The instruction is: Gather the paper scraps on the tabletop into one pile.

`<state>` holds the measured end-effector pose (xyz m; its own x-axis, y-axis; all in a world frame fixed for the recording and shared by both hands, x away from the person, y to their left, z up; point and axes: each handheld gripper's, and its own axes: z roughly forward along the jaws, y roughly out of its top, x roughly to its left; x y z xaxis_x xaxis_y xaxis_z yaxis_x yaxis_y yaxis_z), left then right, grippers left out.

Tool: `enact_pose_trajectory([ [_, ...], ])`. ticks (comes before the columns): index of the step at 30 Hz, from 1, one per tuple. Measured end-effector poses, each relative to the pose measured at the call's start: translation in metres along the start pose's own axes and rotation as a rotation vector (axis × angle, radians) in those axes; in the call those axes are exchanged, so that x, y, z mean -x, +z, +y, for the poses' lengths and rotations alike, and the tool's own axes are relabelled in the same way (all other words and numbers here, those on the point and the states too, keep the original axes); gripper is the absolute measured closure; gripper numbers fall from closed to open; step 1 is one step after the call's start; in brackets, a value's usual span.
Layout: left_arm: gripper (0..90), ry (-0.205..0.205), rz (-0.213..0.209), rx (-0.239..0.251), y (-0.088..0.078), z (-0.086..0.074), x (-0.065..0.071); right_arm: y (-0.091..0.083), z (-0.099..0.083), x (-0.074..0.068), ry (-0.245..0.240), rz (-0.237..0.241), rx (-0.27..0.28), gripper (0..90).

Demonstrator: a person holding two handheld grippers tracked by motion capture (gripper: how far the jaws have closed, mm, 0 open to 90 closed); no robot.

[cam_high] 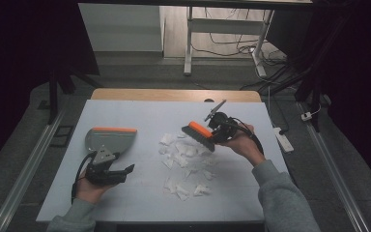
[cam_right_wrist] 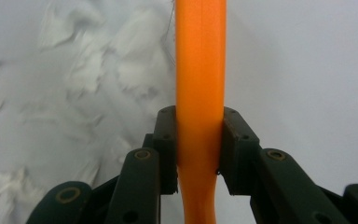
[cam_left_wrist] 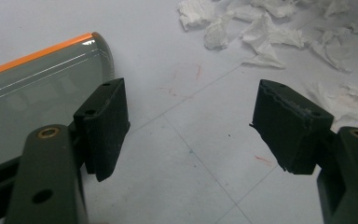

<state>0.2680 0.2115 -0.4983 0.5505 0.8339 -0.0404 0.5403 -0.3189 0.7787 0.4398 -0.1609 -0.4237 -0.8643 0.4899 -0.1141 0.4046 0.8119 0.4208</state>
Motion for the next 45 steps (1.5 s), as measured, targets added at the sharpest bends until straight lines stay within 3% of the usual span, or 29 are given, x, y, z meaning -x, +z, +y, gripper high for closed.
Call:
enact_pose_trajectory([
  [4, 27.4, -0.002, -0.001, -0.002, 0.001, 0.0, -0.001, 0.004, 0.004, 0.016, 0.041, -0.069, 0.004, 70.7],
  [7, 27.4, -0.002, -0.001, -0.002, 0.001, 0.0, -0.001, 0.014, 0.01, 0.029, 0.066, -0.09, -0.013, 70.7],
  [11, 27.4, -0.002, -0.002, -0.001, 0.001, 0.0, -0.002, 0.031, 0.023, 0.039, 0.064, -0.105, -0.047, 70.7],
  [17, 27.4, -0.004, -0.007, -0.006, 0.003, -0.001, -0.003, 0.05, 0.044, 0.038, -0.003, -0.098, -0.1, 70.7],
  [19, 27.4, -0.003, -0.008, -0.007, 0.003, -0.001, -0.003, 0.054, 0.051, 0.031, -0.019, -0.088, -0.127, 70.7],
  [24, 27.4, -0.002, -0.006, -0.005, 0.003, -0.001, -0.003, 0.059, 0.06, 0.013, -0.138, -0.079, -0.176, 70.9],
  [27, 27.4, -0.001, -0.007, -0.006, 0.003, -0.001, -0.002, 0.056, 0.057, 0.005, -0.163, -0.057, -0.18, 70.9],
  [37, 27.4, -0.003, -0.008, -0.009, 0.003, -0.001, -0.001, 0.036, 0.029, -0.018, -0.227, 0.056, -0.132, 70.9],
  [41, 27.4, -0.003, -0.008, -0.009, 0.003, 0.0, -0.001, 0.026, 0.022, -0.02, -0.199, 0.089, -0.094, 70.8],
  [45, 27.4, -0.01, -0.013, -0.006, 0.002, 0.0, -0.002, 0.011, 0.021, -0.011, -0.123, 0.04, -0.008, 70.8],
])
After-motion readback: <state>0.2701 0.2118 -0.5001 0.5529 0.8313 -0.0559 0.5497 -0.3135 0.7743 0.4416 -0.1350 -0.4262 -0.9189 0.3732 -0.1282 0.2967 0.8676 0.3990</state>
